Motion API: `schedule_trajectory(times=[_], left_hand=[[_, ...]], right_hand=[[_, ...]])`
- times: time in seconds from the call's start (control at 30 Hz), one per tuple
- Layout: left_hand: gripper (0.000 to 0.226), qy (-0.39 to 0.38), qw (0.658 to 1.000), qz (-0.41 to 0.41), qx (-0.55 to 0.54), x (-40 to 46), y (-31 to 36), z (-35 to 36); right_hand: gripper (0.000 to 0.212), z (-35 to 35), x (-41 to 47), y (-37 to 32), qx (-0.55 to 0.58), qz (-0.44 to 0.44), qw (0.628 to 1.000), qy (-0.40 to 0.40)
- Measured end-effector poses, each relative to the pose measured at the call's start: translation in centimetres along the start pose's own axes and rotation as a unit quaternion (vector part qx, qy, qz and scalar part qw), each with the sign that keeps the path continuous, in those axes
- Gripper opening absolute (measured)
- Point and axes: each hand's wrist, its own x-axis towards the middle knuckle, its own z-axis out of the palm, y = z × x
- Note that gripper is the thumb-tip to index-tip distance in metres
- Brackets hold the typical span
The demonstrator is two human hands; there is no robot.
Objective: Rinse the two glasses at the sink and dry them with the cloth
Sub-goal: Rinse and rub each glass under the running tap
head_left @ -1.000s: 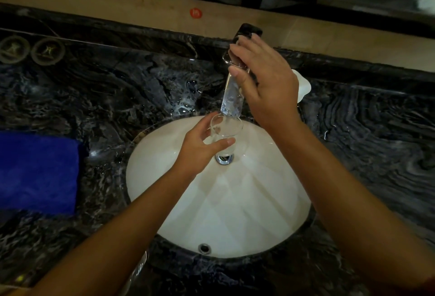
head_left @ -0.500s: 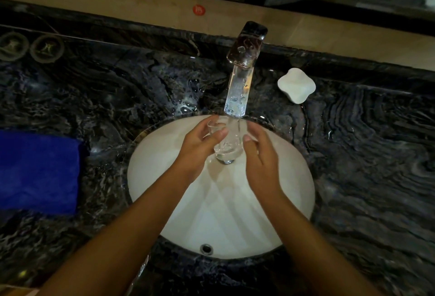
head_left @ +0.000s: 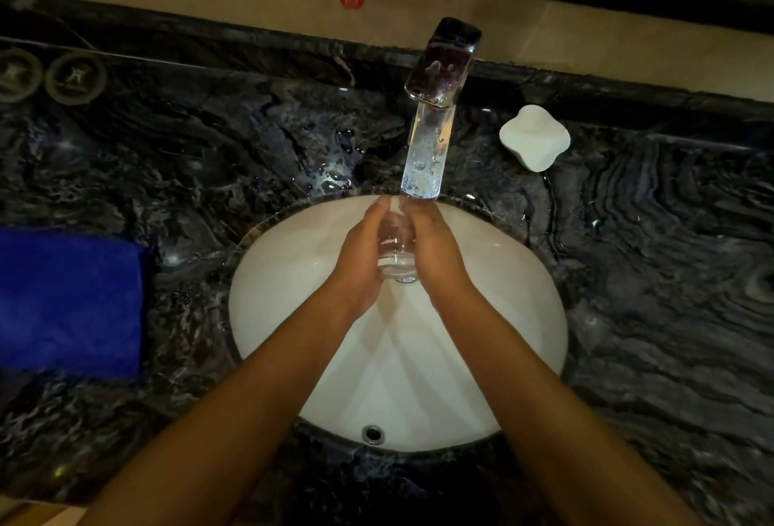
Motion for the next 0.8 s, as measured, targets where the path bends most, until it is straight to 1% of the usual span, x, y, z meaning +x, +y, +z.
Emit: schedule_trajectory(times=[0.03,0.07,0.13,0.17,0.23,0.3,0.33,0.37,0.47,0.53,0.57,0.6,0.63,0.67,0.7,0.73,0.8], left_hand=[[0.045,0.004,1.000,0.005,0.014,0.1,0.1,0.3],[0.045,0.009,1.000,0.009,0.023,0.3,0.2,0.6],[0.048,0.011,1.000,0.007,0.019,0.6,0.5,0.9],[0.048,0.007,1.000,0.000,0.004,0.8,0.7,0.9],[0.046,-0.008,1.000,-0.016,-0.024,1.0,0.8,0.9],[0.040,-0.008,0.999,-0.039,-0.024,1.1,0.6,0.9],[0.037,-0.011,0.998,-0.053,-0.026,1.0,0.5,0.9],[0.036,-0.019,0.997,-0.066,-0.031,0.9,0.4,0.7],[0.041,-0.039,0.995,-0.086,-0.004,0.6,-0.1,0.1],[0.045,-0.044,0.994,-0.102,-0.014,0.3,-0.3,-0.2],[0.045,-0.043,0.993,-0.106,-0.030,0.1,-0.3,-0.3],[0.045,-0.038,0.993,-0.106,-0.047,0.1,-0.3,-0.5],[0.046,-0.032,0.992,-0.104,-0.059,0.2,-0.3,-0.6],[0.046,-0.021,0.992,-0.099,-0.071,0.4,-0.3,-0.5],[0.045,-0.008,0.992,-0.091,-0.083,0.7,-0.1,-0.4],[0.044,0.008,0.993,-0.078,-0.092,1.0,0.0,-0.3],[0.042,0.036,0.995,-0.061,-0.072,1.9,0.3,0.0]], right_hand=[[0.034,0.3,-0.8,0.2,-0.019,-0.036,0.999,0.007],[0.042,0.5,-1.8,0.4,-0.055,-0.074,0.996,0.008],[0.061,0.6,-3.4,1.1,-0.160,-0.137,0.978,0.007],[0.066,0.6,-3.9,1.4,-0.207,-0.154,0.966,0.009],[0.067,0.5,-4.8,1.9,-0.276,-0.180,0.944,0.013],[0.058,0.7,-5.2,2.0,-0.333,-0.231,0.914,0.009],[0.054,0.8,-5.1,1.9,-0.347,-0.255,0.902,0.004],[0.053,0.8,-4.7,1.8,-0.348,-0.261,0.900,-0.008],[0.056,-0.3,-1.9,0.9,-0.342,-0.222,0.911,-0.053],[0.053,-1.0,-0.1,0.9,-0.325,-0.199,0.922,-0.070],[0.047,-1.1,0.5,1.1,-0.281,-0.176,0.941,-0.073],[0.041,-1.1,0.9,1.4,-0.213,-0.137,0.965,-0.065],[0.037,-0.9,0.8,1.7,-0.121,-0.078,0.988,-0.049],[0.035,-0.6,0.6,2.0,-0.026,-0.005,0.999,-0.027],[0.039,-0.4,0.1,2.5,0.032,0.048,0.998,-0.003],[0.045,0.0,-0.8,3.0,0.051,0.069,0.996,0.011],[0.058,0.9,-3.0,4.0,0.005,0.036,0.999,0.022]])
